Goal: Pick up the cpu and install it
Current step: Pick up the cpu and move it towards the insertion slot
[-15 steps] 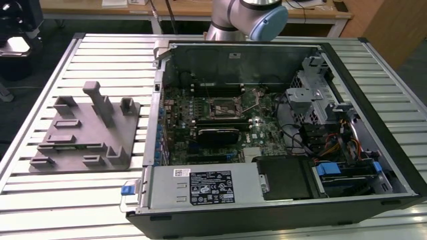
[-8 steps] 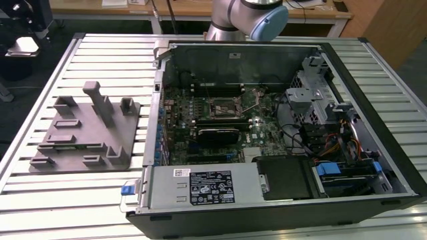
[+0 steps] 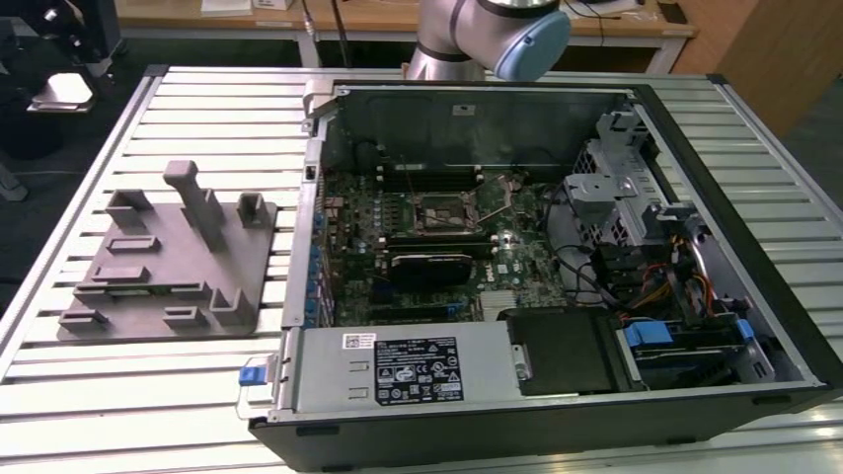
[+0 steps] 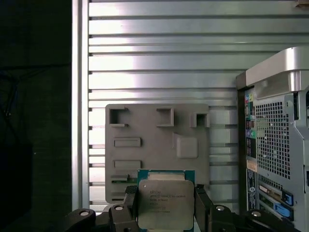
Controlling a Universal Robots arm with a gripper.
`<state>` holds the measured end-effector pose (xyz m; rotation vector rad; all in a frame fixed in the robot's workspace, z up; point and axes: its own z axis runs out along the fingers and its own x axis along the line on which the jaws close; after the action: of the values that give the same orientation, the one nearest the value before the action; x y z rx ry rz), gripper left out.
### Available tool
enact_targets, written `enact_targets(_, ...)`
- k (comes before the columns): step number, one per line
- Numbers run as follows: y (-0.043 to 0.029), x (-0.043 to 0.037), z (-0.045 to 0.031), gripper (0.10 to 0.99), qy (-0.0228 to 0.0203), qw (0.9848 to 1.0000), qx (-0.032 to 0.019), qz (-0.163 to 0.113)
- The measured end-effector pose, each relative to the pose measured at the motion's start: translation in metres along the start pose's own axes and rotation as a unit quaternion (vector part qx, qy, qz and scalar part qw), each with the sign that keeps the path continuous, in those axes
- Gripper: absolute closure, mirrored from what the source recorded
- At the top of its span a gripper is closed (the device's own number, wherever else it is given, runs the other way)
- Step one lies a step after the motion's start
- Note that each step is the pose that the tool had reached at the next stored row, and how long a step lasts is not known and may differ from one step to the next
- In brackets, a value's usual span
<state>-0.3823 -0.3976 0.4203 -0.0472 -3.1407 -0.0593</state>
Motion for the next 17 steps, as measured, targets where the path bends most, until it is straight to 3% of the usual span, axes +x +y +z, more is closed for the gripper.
enact_targets(7, 0.0004, -0.0127, 0.0000, 0.533, 0.0000, 1.0000, 0.0000, 0.000)
enact_targets(17, 0.0012, -0.0370, 0.0000, 0.533, 0.0000, 1.0000, 0.0000, 0.000)
